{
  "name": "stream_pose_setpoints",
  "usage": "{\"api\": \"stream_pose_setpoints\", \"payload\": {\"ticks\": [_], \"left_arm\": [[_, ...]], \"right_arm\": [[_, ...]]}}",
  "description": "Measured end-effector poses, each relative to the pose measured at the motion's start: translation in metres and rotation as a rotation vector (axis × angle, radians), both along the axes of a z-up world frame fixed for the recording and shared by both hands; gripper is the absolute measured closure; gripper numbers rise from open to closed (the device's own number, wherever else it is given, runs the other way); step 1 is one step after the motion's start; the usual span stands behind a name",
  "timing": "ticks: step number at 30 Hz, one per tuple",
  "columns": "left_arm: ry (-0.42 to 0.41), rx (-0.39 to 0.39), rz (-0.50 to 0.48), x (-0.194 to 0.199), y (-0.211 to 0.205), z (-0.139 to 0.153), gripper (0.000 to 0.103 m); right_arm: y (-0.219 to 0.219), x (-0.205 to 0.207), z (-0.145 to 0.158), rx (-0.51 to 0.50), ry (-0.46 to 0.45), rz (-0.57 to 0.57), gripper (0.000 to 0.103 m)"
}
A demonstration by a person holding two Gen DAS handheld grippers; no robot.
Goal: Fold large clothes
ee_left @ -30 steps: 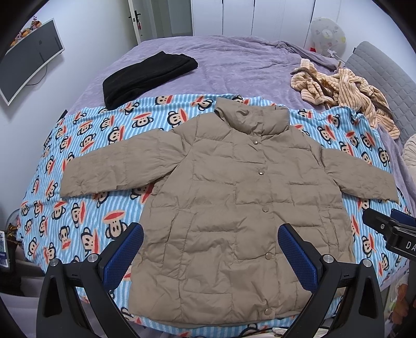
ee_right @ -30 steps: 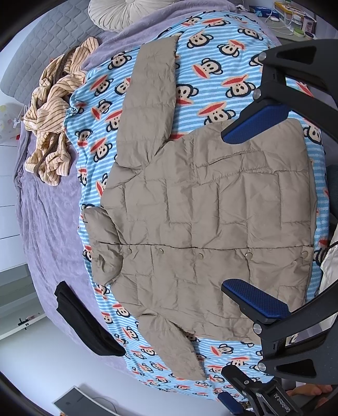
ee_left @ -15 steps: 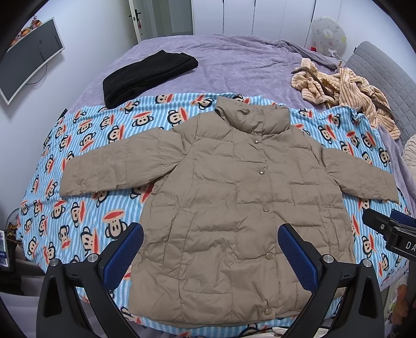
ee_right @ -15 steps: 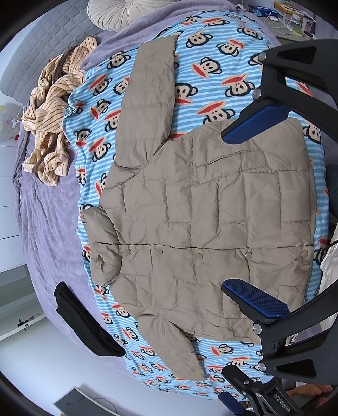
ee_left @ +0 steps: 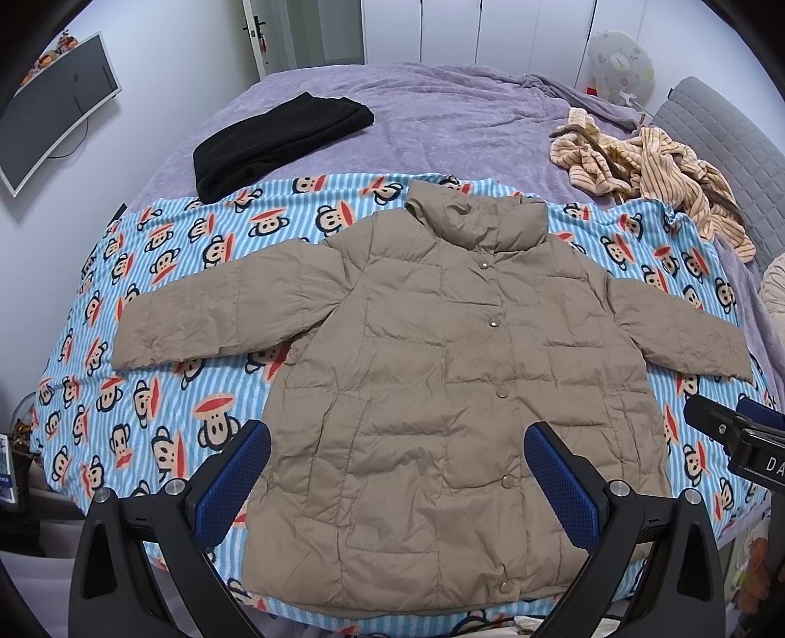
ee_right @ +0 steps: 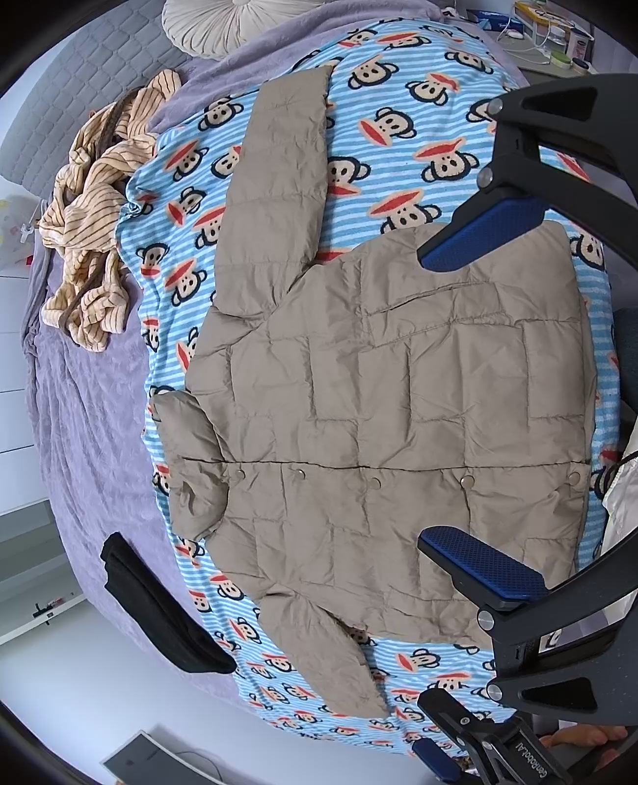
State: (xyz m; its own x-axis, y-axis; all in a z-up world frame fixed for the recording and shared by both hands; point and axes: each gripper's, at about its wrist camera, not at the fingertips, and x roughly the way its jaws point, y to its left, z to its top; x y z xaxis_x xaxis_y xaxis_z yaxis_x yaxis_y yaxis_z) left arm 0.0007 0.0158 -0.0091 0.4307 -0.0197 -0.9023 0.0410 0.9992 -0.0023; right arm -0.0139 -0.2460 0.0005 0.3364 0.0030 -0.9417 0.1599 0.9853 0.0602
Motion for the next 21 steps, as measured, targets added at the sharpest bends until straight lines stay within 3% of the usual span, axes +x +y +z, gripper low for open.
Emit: {"api": "stream_pose_setpoints", "payload": {"ticks": [21], "left_arm": [[0.001, -0.001, -0.002, 0.0018, -0.0005, 0.0010, 0.000]], "right_arm": [[0.0007, 0.0017, -0.0015, 0.002, 0.003, 0.003, 0.000]]}}
